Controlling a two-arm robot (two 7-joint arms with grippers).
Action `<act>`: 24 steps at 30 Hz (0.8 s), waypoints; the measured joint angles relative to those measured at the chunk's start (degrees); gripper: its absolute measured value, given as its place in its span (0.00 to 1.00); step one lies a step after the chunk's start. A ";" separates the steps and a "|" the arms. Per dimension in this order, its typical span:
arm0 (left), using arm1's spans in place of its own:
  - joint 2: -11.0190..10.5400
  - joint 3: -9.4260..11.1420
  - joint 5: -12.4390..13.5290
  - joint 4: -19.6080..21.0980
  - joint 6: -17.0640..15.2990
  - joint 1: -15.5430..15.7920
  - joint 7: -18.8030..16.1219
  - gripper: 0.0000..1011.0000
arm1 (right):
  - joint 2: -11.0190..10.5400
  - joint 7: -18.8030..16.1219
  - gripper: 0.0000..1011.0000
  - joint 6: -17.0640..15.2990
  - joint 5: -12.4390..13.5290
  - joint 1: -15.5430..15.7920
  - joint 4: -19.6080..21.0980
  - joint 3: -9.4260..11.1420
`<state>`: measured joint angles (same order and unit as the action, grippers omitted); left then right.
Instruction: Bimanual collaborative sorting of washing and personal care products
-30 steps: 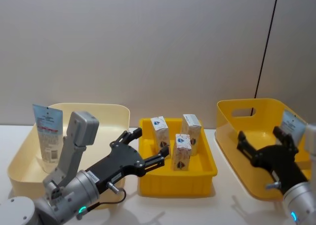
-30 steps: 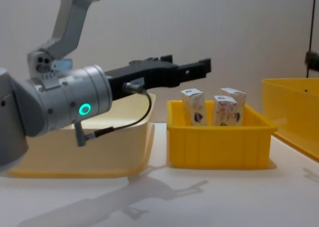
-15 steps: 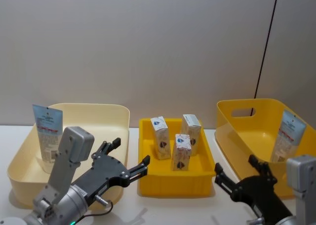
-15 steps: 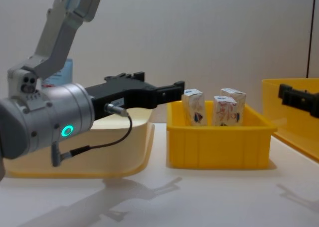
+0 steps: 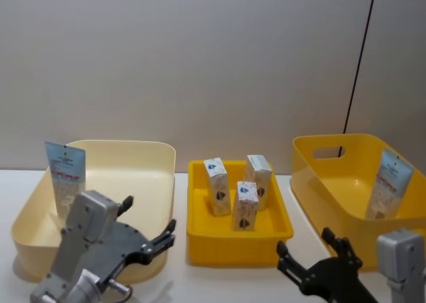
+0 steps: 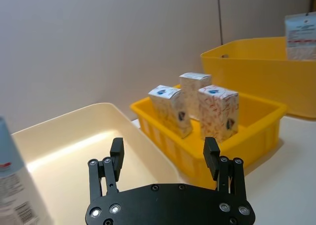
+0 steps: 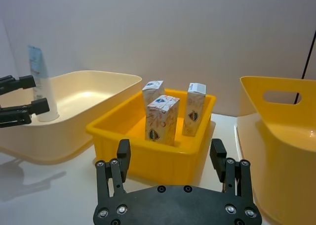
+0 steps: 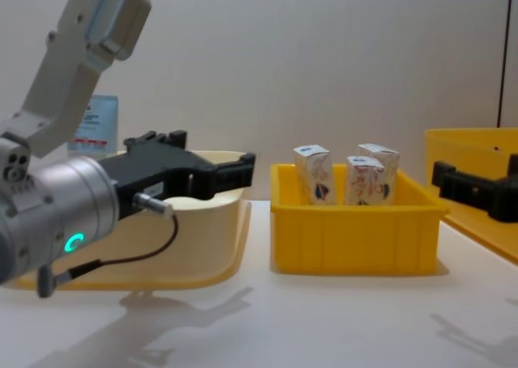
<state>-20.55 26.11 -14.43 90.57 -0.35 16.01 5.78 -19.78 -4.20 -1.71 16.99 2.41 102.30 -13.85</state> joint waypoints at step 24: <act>-1.35 -0.09 2.95 2.61 -0.48 -2.42 -5.16 0.99 | 2.26 0.04 0.99 -2.34 -2.05 -6.82 -4.40 -0.47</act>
<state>-21.90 26.02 -11.48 93.18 -0.84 13.59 0.62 -17.52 -4.16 -4.05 14.93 -4.42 97.89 -14.32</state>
